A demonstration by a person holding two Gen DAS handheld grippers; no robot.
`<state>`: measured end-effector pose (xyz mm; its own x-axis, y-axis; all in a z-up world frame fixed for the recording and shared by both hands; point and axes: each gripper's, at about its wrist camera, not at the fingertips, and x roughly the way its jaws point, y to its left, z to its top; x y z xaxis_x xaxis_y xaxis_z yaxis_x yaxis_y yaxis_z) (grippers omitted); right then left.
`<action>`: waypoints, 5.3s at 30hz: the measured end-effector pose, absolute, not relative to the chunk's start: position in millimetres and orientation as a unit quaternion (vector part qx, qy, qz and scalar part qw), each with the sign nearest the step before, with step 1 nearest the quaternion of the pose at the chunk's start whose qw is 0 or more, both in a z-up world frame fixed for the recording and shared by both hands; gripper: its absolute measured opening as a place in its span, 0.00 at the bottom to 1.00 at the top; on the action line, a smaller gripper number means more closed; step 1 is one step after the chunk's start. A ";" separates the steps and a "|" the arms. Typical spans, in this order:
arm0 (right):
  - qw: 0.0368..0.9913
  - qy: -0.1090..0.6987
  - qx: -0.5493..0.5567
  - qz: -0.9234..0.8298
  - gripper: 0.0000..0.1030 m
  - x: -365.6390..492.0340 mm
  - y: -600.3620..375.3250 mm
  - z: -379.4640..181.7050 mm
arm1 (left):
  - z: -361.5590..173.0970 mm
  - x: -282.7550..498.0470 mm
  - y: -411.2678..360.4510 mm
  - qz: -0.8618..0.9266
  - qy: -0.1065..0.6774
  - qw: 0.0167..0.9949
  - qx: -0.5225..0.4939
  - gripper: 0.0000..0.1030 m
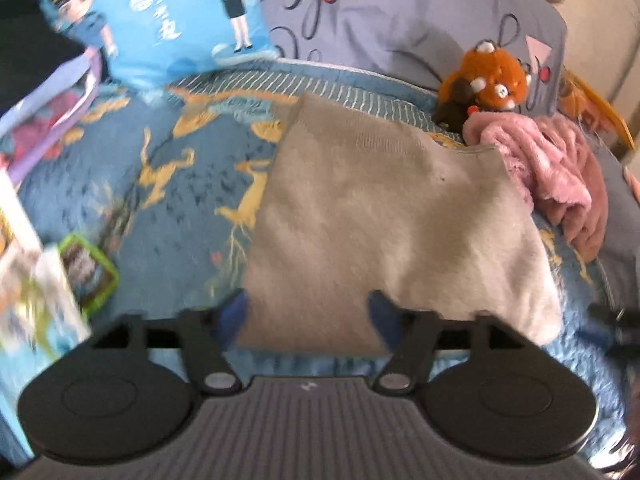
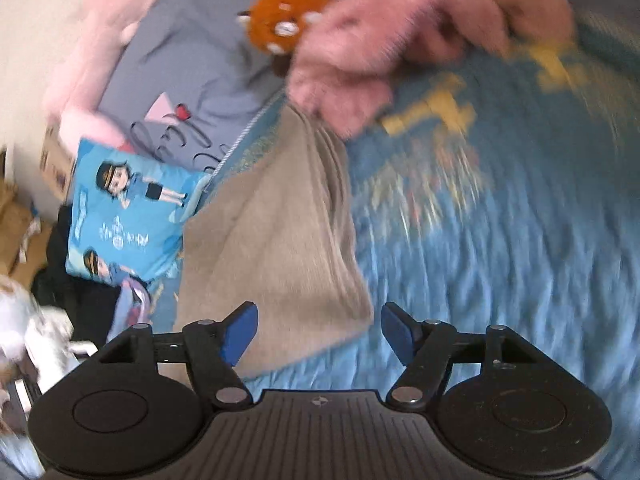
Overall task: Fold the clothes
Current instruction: 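Open both grippers and release the taupe sweater onto the quilt, then press the folded sweater flat with the left gripper while the right smooths its ribbed hem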
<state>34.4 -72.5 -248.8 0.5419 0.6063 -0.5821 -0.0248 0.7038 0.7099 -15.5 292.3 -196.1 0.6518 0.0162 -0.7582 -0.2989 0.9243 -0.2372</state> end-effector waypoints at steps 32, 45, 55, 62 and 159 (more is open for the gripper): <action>0.816 0.397 0.393 0.147 0.17 25.1 -40.8 -237.9 | -264.0 -32.3 322.9 0.206 0.304 0.779 -0.508 0.22; 0.836 0.379 0.348 0.190 0.16 -36.7 -72.6 -196.3 | -177.5 -81.2 291.9 0.138 0.316 0.863 -0.369 0.17; 0.779 0.513 0.333 0.135 0.21 -82.9 -105.6 -255.3 | -200.1 -155.1 269.3 0.126 0.401 0.824 -0.381 0.18; 0.836 0.470 0.272 0.073 0.37 -76.6 -124.9 -227.8 | -185.8 -174.5 272.3 0.183 0.382 0.838 -0.345 0.28; 0.795 0.303 -0.326 0.411 0.61 101.8 239.7 -200.5 | -243.3 -32.4 200.2 0.069 0.439 0.892 -0.089 1.00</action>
